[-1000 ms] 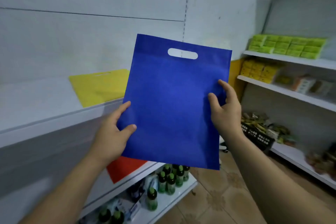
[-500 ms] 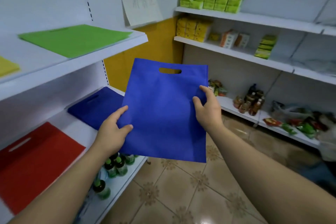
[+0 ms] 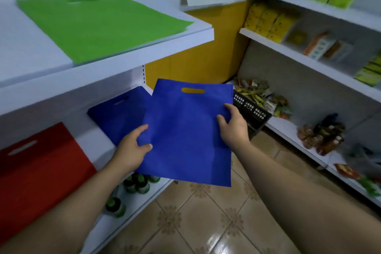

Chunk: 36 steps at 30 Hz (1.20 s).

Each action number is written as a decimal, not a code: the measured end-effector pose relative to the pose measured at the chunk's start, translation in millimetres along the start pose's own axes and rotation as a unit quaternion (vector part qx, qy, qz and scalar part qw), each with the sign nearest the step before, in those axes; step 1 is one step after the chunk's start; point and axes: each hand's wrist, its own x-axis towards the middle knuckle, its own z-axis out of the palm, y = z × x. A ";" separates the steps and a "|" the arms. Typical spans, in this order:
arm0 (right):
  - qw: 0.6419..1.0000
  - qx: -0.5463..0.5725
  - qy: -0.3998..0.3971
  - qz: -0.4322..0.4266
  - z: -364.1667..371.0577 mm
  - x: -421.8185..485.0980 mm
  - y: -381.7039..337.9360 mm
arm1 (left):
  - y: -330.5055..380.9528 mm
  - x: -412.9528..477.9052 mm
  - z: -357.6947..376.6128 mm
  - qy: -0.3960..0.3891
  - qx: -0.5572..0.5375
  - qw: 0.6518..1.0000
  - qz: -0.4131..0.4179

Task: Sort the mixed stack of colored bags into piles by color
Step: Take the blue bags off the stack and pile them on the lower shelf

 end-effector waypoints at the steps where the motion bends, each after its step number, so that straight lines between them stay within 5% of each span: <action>1: 1.000 -0.003 -0.016 -0.010 8.7 9.8 -2.7 | -4.2 4.3 -2.4 0.010 -0.004 1.000 -0.009; 10: 0.971 -0.016 -0.197 -0.135 95.3 100.4 -23.1 | -31.3 25.4 -4.2 0.147 -0.007 0.982 -0.117; 16: 0.916 -0.006 -0.357 -0.183 153.0 150.2 -32.3 | -45.6 45.3 13.8 0.230 0.074 0.954 -0.178; 22: 0.907 -0.049 -0.364 -0.207 220.3 184.1 -28.2 | -70.4 82.3 18.8 0.288 0.098 0.935 -0.180; 30: 0.883 -0.163 -0.331 -0.289 267.8 205.1 -12.3 | -110.2 100.3 33.0 0.112 0.196 0.942 -0.248; 36: 0.857 -0.247 -0.363 -0.271 273.3 210.1 -1.7 | -115.2 96.8 46.0 0.128 0.235 0.935 -0.232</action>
